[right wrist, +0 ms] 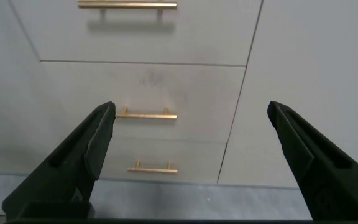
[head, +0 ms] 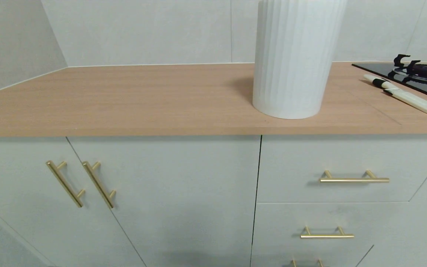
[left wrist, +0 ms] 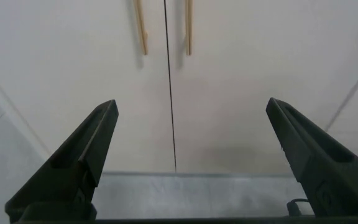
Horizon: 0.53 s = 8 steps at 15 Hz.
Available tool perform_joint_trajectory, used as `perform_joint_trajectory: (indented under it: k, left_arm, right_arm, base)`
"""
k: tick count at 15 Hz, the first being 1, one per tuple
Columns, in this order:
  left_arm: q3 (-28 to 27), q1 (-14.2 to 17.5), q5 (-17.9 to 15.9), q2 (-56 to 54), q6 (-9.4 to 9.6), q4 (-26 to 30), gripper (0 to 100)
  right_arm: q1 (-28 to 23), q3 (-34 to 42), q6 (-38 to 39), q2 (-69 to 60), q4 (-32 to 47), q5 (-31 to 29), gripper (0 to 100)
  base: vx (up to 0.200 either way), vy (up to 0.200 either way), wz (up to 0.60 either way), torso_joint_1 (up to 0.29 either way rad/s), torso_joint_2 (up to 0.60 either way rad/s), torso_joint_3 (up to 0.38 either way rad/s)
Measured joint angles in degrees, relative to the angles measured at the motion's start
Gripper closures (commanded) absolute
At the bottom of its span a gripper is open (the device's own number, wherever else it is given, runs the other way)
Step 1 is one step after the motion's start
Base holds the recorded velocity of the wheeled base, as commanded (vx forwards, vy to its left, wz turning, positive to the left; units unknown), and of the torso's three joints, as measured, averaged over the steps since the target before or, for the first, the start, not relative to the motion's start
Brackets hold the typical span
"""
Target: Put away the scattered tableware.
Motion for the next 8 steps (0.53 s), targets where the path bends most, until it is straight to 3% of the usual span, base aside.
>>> perform_joint_trajectory:
  k: [1, 8]
  left_arm:
    - [0.00, 0.00, 0.00, 0.00, 0.00, 0.02, 0]
    - [0.00, 0.00, 0.00, 0.00, -0.17, 0.02, 0]
  right_arm:
    - [0.02, 0.00, 0.02, 0.00, 0.00, -0.05, 0]
    - [0.02, 0.00, 0.05, 0.00, 0.00, -0.05, 0]
  base:
    - [0.200, 0.000, 0.00, 0.002, 0.01, 0.002]
    - [0.000, 0.000, 0.00, 0.000, 0.00, 0.000]
